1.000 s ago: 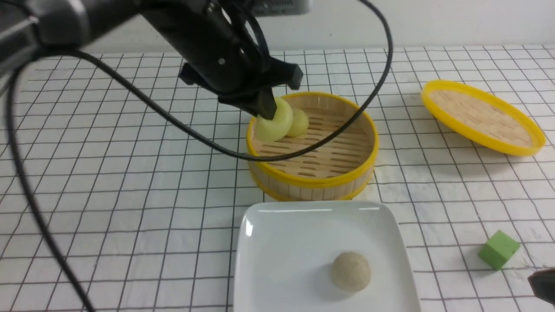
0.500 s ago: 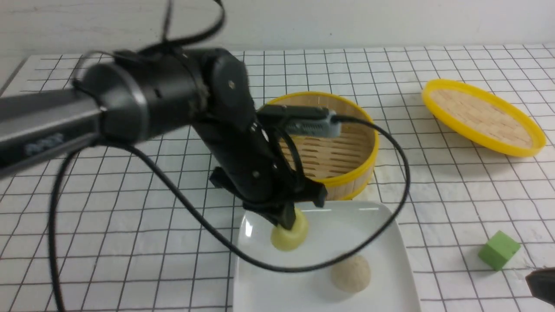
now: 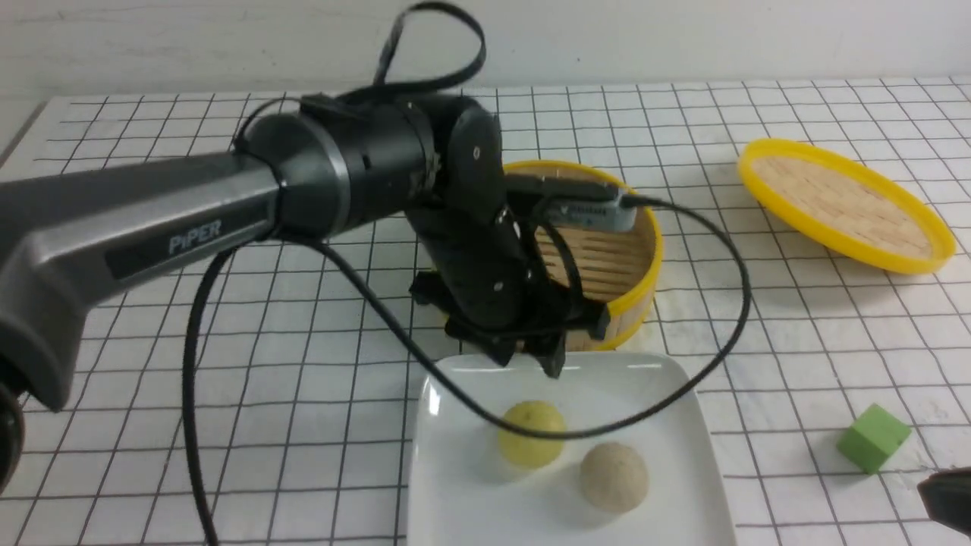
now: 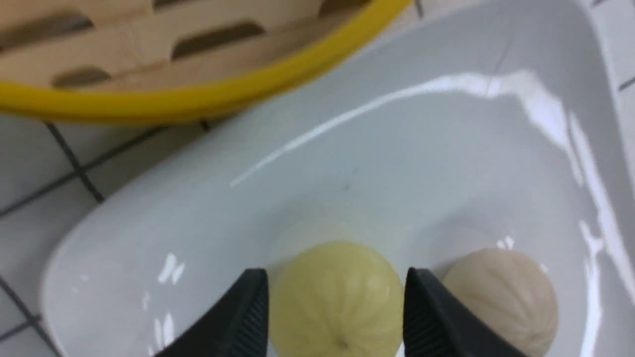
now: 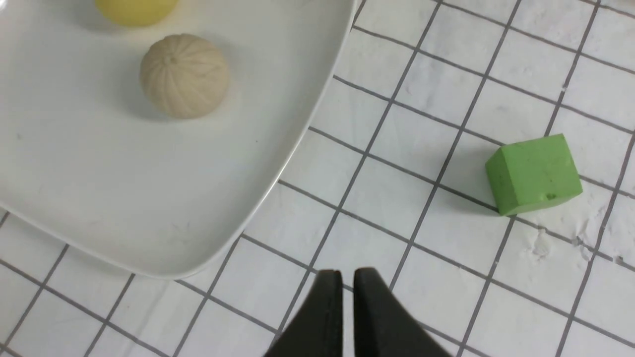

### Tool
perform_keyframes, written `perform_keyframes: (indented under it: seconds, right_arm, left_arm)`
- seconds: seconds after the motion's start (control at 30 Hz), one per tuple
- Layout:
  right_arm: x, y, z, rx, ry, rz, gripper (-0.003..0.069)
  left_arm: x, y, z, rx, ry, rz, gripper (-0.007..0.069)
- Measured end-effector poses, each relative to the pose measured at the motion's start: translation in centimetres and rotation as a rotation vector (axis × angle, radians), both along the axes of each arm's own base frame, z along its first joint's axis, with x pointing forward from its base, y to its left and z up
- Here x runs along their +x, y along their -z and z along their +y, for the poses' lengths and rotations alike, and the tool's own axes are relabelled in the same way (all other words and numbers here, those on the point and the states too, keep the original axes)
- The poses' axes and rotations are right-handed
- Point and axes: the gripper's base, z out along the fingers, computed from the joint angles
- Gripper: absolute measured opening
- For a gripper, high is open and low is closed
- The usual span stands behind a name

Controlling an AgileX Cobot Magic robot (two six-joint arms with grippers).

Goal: Put the steamed buns into the plate on the white-black tablecloth.
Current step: 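Carry the bun from the bamboo steamer to the plate with the left gripper, then reach into the bamboo steamer and grasp a bun with the left gripper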

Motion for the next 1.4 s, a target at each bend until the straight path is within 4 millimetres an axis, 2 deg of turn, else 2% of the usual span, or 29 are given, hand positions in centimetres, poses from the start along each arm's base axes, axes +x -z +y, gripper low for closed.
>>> perform_keyframes:
  seconds: [0.03, 0.07, 0.1, 0.13, 0.17, 0.2, 0.23, 0.3, 0.37, 0.4, 0.43, 0.5, 0.53, 0.7, 0.77, 0.8, 0.87, 0.93, 1.07, 1.2, 1.27, 1.3, 1.33, 1.4]
  right_arm:
    - [0.0, 0.0, 0.0, 0.002, 0.000, 0.000, 0.0059]
    - [0.0, 0.0, 0.0, 0.005, 0.001, -0.003, 0.0062]
    - [0.0, 0.0, 0.0, 0.005, 0.001, -0.003, 0.0062]
    - [0.0, 0.0, 0.0, 0.006, 0.001, -0.003, 0.0065]
    - [0.0, 0.0, 0.1, 0.009, 0.001, -0.001, 0.0067]
    - [0.0, 0.0, 0.1, 0.009, 0.001, -0.001, 0.0067]
    - [0.0, 0.0, 0.1, 0.012, 0.002, 0.000, 0.0069]
    - [0.0, 0.0, 0.1, 0.015, 0.002, 0.001, 0.0073]
    - [0.0, -0.1, 0.2, 0.027, 0.003, 0.006, 0.0078]
    - [0.0, -0.1, 0.2, 0.027, 0.003, 0.006, 0.0078]
    - [0.0, -0.1, 0.2, 0.032, 0.004, 0.008, 0.0080]
    - [-0.1, -0.1, 0.2, 0.038, 0.004, 0.010, 0.0082]
    - [-0.1, -0.1, 0.3, 0.043, 0.005, 0.013, 0.0085]
    - [-0.1, -0.1, 0.3, 0.050, 0.005, 0.016, 0.0096]
    - [-0.1, -0.1, 0.3, 0.050, 0.005, 0.016, 0.0098]
    - [-0.1, -0.1, 0.3, 0.050, 0.005, 0.016, 0.0099]
    - [-0.1, -0.1, 0.3, 0.050, 0.005, 0.016, 0.0099]
    - [-0.1, -0.1, 0.3, 0.050, 0.005, 0.016, 0.0104]
    - [-0.1, -0.1, 0.3, 0.051, 0.006, 0.016, 0.0108]
    - [-0.1, -0.1, 0.3, 0.052, 0.006, 0.016, 0.0113]
    - [-0.1, -0.1, 0.3, 0.052, 0.006, 0.016, 0.0115]
    - [-0.1, -0.1, 0.3, 0.052, 0.006, 0.016, 0.0115]
    - [-0.1, -0.1, 0.3, 0.052, 0.006, 0.016, 0.0117]
    - [-0.1, -0.1, 0.3, 0.053, 0.006, 0.017, 0.0117]
  left_arm:
    - [0.4, -1.1, -0.1, -0.004, -0.017, -0.027, 0.0327]
    - [1.1, -2.9, -0.2, 0.000, -0.042, -0.077, 0.0227]
    - [1.2, -3.1, -0.2, 0.000, -0.045, -0.083, 0.0212]
    - [2.1, -4.3, -0.1, 0.004, -0.072, -0.118, 0.0111]
    - [3.1, -4.9, 0.2, 0.011, -0.105, -0.127, 0.0055]
    - [3.4, -5.3, 0.2, 0.005, -0.110, -0.135, 0.0042]
    - [4.8, -5.6, 0.6, 0.001, -0.148, -0.134, 0.0015]
    - [6.3, -5.4, 1.1, 0.002, -0.186, -0.117, 0.0004]
    - [9.2, -5.4, 2.0, -0.035, -0.249, -0.103, 0.0005]
    - [9.3, -5.1, 2.1, -0.029, -0.253, -0.095, 0.0005]
    - [10.7, -5.1, 2.4, -0.048, -0.273, -0.099, 0.0022]
    - [11.8, -4.5, 2.5, -0.054, -0.286, -0.101, 0.0049]
    - [12.7, -4.1, 2.3, -0.064, -0.289, -0.115, 0.0093]
    - [14.3, -1.6, 1.3, -0.061, -0.286, -0.112, 0.0283]
    - [14.5, -0.8, 1.1, -0.056, -0.287, -0.105, 0.0323]
    - [14.8, -0.1, 1.0, -0.053, -0.288, -0.104, 0.0372]
    - [15.3, 0.9, 0.9, -0.052, -0.292, -0.124, 0.0424]
    - [16.0, 1.5, 0.7, -0.063, -0.297, -0.173, 0.0451]
    - [17.0, 2.6, 0.4, -0.080, -0.302, -0.234, 0.0444]
    - [17.2, 4.2, 0.2, -0.071, -0.303, -0.214, 0.0367]
    - [17.2, 4.5, 0.1, -0.077, -0.305, -0.195, 0.0246]
    - [17.1, 4.4, 0.1, -0.077, -0.306, -0.190, 0.0222]
    - [16.9, 3.9, 0.2, -0.079, -0.305, -0.177, 0.0132]
    - [16.3, 2.4, 0.4, -0.072, -0.301, -0.155, 0.0039]
